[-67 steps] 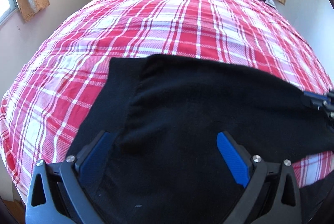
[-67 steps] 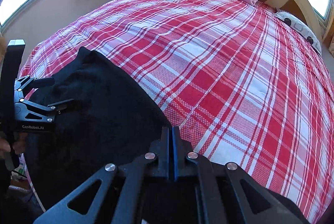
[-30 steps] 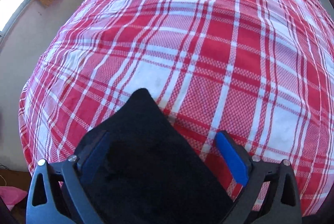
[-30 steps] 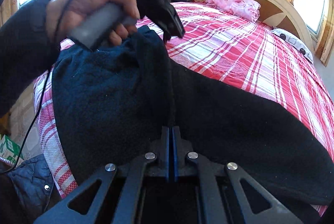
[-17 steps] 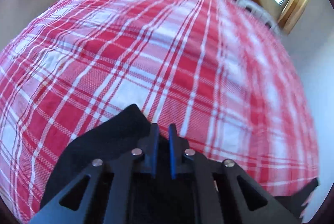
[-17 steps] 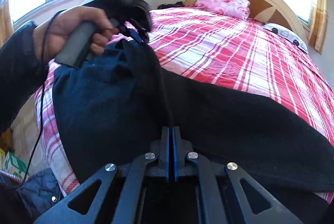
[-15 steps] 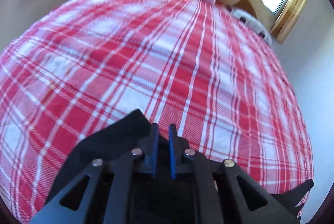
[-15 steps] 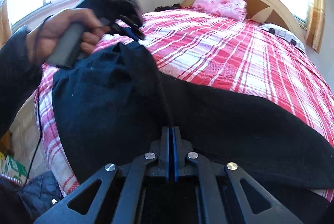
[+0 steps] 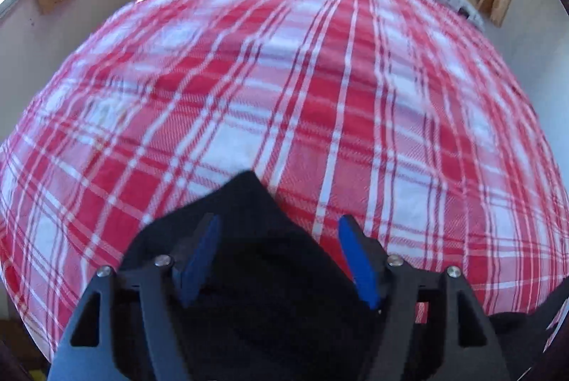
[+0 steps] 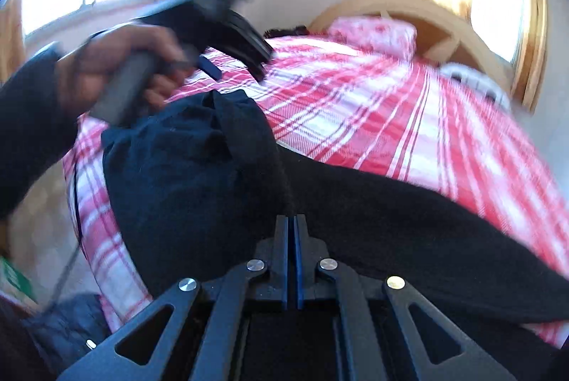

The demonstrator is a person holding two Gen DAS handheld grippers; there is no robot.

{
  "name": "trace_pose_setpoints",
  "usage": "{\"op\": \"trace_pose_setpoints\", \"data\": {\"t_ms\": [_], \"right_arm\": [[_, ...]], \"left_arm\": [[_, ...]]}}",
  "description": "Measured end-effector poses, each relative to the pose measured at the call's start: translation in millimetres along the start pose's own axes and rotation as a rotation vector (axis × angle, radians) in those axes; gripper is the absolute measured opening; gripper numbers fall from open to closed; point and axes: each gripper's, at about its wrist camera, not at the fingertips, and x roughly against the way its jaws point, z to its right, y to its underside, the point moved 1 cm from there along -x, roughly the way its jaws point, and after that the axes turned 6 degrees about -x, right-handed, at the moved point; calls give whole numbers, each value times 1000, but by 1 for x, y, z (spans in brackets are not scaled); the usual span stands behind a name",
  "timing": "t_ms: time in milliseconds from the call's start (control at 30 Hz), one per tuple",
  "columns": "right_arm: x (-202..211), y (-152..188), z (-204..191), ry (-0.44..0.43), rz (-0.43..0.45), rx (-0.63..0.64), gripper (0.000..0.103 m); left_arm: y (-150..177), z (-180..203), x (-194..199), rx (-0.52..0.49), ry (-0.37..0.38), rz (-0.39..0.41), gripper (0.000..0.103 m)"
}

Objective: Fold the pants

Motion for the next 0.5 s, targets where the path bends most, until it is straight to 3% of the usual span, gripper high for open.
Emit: {"op": "trace_pose_setpoints", "data": {"t_ms": [100, 233, 267, 333, 367, 500], "right_arm": [[3, 13, -14, 5, -9, 80, 3], [-5, 25, -20, 11, -44, 126, 3], [-7, 26, -17, 4, -46, 107, 3], [-5, 25, -14, -3, -40, 77, 3], [-4, 24, -12, -4, -33, 61, 3], [-2, 22, -5, -11, -9, 4, 3]], "left_arm": [[8, 8, -12, -9, -62, -42, 71], [13, 22, -22, -107, -144, -39, 68], [14, 20, -21, -106, -139, -23, 60], [13, 12, -14, -82, -126, 10, 29], [13, 2, -9, -51, -76, 30, 14], [17, -38, 5, 124, 163, 89, 9]]}}
